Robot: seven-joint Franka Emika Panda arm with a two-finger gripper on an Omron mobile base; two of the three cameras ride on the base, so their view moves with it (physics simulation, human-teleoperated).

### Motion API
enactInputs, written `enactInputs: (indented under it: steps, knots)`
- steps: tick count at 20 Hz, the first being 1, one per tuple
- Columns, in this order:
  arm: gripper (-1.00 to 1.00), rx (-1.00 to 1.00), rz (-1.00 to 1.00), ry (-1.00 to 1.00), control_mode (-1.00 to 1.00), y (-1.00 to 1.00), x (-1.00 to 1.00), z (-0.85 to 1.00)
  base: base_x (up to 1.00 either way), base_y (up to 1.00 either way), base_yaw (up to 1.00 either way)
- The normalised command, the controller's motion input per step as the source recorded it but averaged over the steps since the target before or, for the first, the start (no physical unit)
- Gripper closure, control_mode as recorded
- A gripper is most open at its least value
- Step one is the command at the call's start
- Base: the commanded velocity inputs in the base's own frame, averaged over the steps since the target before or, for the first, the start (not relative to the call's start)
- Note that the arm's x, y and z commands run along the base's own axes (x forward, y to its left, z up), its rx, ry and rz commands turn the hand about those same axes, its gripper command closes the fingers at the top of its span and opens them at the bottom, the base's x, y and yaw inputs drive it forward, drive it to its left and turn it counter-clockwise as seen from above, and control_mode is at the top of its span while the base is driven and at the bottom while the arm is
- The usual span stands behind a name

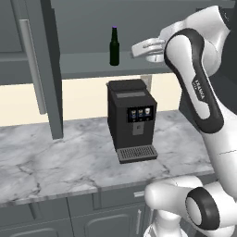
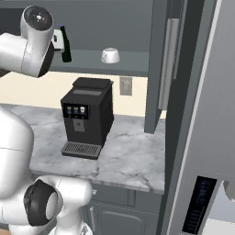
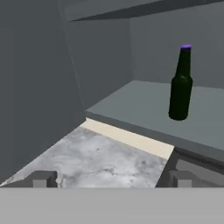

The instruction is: Open the cabinet directly in front. Then move the beer and the mug to the dining counter with the candle on it.

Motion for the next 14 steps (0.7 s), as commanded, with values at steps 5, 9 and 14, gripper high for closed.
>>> enactInputs:
  steps: [5, 9, 14]
  knots:
    - [-1.00, -0.14, -0.23, -0.05, -1.00, -0.04, 0.00, 0.00, 0.00, 0.00, 0.00]
    - [-1.00, -0.12, -0.20, 0.00, -1.00, -0.01, 0.00, 0.00, 0.00, 0.00, 0.00]
    - [-1.00, -0.09, -0.11, 0.00, -1.00, 0.01, 0.00, 0.00, 0.00, 0.00, 0.00]
